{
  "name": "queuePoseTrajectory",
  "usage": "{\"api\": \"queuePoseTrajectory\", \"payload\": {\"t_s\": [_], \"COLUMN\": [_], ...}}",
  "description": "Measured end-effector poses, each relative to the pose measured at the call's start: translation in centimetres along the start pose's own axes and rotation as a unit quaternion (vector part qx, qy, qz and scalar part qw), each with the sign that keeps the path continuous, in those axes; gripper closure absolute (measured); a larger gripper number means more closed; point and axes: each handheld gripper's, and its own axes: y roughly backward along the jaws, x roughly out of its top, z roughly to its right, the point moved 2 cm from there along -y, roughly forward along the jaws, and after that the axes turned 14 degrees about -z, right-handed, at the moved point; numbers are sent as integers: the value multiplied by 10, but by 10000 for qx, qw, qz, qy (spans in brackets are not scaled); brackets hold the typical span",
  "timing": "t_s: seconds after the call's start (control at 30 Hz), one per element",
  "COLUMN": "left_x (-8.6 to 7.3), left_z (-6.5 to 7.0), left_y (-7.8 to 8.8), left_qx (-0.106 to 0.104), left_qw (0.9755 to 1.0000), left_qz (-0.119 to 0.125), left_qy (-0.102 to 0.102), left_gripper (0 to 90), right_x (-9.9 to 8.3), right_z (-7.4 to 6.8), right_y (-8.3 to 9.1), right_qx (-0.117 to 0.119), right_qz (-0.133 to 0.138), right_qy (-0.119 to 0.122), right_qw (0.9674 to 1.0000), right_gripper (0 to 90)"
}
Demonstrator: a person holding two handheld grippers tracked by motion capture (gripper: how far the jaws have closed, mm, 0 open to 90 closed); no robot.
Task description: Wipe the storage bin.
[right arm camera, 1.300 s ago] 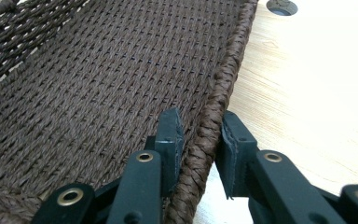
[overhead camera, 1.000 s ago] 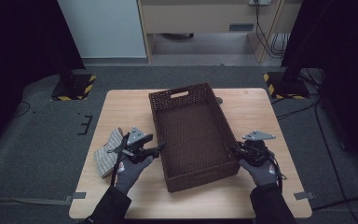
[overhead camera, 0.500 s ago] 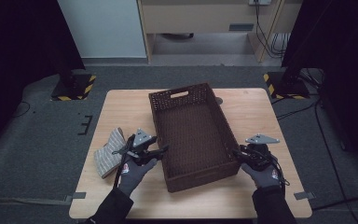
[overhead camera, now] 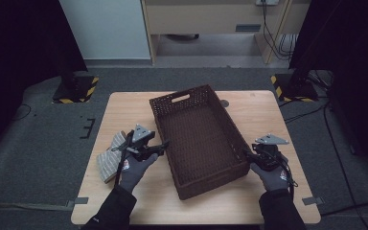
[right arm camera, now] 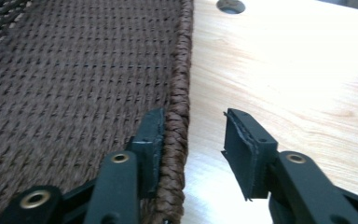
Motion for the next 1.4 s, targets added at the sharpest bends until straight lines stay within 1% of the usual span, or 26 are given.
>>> {"api": "queuePoseTrajectory", "payload": {"t_s": [0.1,0.13,0.23,0.27,0.4,0.47,0.5,0.53,0.57,0.67,0.7,0.77,0.8,0.83,0.87,0.9,0.97,1.0,1.03,1.07,1.13,1.17,1.23,1.27,1.37,1.4], "left_x": [-1,-1,-2,-3,-6,-7,-7,-7,-7,-7,-7,-7,-4,-3,-3,-1,2,2,2,0,0,0,0,-1,-3,-3], "left_z": [8,10,12,16,20,21,21,22,23,25,26,26,25,23,23,18,12,4,4,0,0,1,2,3,13,13], "left_y": [-4,-3,-2,-1,0,1,1,1,1,3,4,5,10,12,12,13,12,7,7,0,-1,0,0,0,-1,-1], "left_qx": [-20,36,48,40,110,105,105,103,86,63,36,-21,-69,-28,-28,-17,54,120,120,16,-18,20,28,-23,-71,-71], "left_qw": [9997,9997,9997,9995,9995,9997,9997,9997,9998,9998,9998,9997,9997,9998,9998,9999,9999,9999,9999,10000,9999,10000,10000,10000,10000,10000], "left_qz": [-98,-99,-100,-94,-35,-39,-39,-36,-43,-59,-61,-79,-49,30,30,94,111,53,53,56,75,74,62,32,-19,-19], "left_qy": [-208,-231,-227,-296,-294,-202,-202,-198,-199,-183,-186,-212,-234,-219,-219,-143,-68,-21,-21,75,107,40,16,16,-49,-49], "left_gripper": [295,296,308,308,322,326,327,327,325,317,315,316,317,316,312,302,297,290,286,268,271,272,270,272,274,275], "right_x": [-1,-1,-1,-1,-1,-2,-2,-2,-2,-1,0,1,2,3,3,5,6,6,6,6,6,6,6,6,4,4], "right_z": [1,1,0,-1,-4,-4,-4,-2,0,4,8,10,14,16,16,19,19,19,19,18,17,14,11,10,11,11], "right_y": [0,1,5,6,7,3,3,3,3,2,-1,-3,-6,-6,-6,-8,-9,-9,-9,-7,-6,-4,-1,0,1,1], "right_qx": [17,15,108,107,182,139,139,128,33,17,23,18,57,9,9,-96,-115,-94,-94,-49,-17,118,151,170,120,120], "right_qz": [77,80,113,138,150,66,66,66,51,88,98,85,121,114,114,147,146,147,147,137,168,185,214,229,200,200], "right_qy": [41,43,52,62,82,66,66,41,25,-58,-78,-75,-139,-143,-143,-160,-157,-168,-168,-145,-117,-85,-33,-5,-26,-26], "right_qw": [10000,10000,9999,9998,9997,9999,9999,9999,10000,9999,9999,9999,9998,9998,9998,9997,9997,9997,9997,9998,9998,9997,9997,9996,9997,9997], "right_gripper": [532,516,487,482,478,494,494,504,501,511,508,506,505,506,506,510,510,506,506,487,473,438,428,424,438,438]}}
